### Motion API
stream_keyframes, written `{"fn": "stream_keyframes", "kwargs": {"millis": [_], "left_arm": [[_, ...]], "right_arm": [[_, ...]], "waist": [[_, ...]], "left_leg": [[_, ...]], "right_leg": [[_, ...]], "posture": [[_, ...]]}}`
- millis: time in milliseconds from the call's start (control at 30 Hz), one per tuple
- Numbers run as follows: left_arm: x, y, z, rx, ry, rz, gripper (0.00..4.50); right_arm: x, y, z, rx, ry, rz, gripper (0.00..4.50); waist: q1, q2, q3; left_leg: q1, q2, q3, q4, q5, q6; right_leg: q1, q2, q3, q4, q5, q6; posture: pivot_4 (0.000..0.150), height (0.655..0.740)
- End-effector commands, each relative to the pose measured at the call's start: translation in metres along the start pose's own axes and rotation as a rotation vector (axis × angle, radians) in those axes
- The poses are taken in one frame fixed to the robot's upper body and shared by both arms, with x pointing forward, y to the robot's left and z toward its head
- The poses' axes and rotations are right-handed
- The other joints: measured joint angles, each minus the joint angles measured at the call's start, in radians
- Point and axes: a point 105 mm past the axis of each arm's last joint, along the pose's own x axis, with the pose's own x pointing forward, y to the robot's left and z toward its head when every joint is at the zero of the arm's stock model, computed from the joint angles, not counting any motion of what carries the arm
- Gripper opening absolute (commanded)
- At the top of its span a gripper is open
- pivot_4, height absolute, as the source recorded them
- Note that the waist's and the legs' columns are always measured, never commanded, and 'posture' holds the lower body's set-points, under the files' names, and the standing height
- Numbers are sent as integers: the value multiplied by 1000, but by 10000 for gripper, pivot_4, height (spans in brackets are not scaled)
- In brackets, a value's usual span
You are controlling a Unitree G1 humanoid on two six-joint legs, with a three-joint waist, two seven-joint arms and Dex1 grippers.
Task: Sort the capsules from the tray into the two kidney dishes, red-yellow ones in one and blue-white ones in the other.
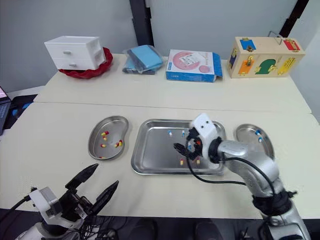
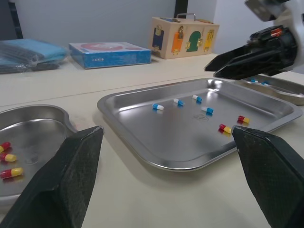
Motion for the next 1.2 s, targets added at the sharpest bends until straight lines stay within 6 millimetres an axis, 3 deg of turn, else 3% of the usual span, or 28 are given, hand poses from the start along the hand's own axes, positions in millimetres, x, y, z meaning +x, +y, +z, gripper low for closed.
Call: {"fn": "stream_keyframes", "kwargs": {"millis": [33, 433, 867, 967, 1200], "left_arm": [[-3, 1, -1, 15, -20, 18, 44757], [-13, -1, -5, 13, -32, 63, 44757], [-13, -1, -7, 18, -47, 71, 44757], [-14, 0, -7, 17, -42, 73, 45000], [-16, 2, -6, 19, -39, 79, 45000]], "right_arm": [[24, 2, 2, 4, 24, -42, 45000], [65, 10, 13, -90, 72, -62, 45000], [90, 15, 2, -114, 120, -59, 45000], [92, 14, -2, -112, 136, -65, 39278], [90, 10, -7, -86, 149, -79, 17554]], "waist": [[-9, 0, 0], [-19, 1, 0], [-23, 1, 0], [-23, 1, 0], [-23, 1, 0]], "left_leg": [[0, 0, 0, 0, 0, 0], [-2, 0, 0, 0, 0, 0], [-2, 0, 1, -1, 0, 0], [-2, 0, 1, -1, 0, 0], [-2, 0, 1, -1, 0, 0]], "right_leg": [[-2, 0, 0, 2, 0, 0], [-5, 0, 0, 4, -1, -1], [-6, 0, 1, 4, -1, -1], [-6, 0, 1, 4, -1, -1], [-6, 0, 1, 4, -1, -1]], "posture": [[1500, 7400], [1500, 7400], [1500, 7400], [1500, 7400], [1500, 7400]]}}
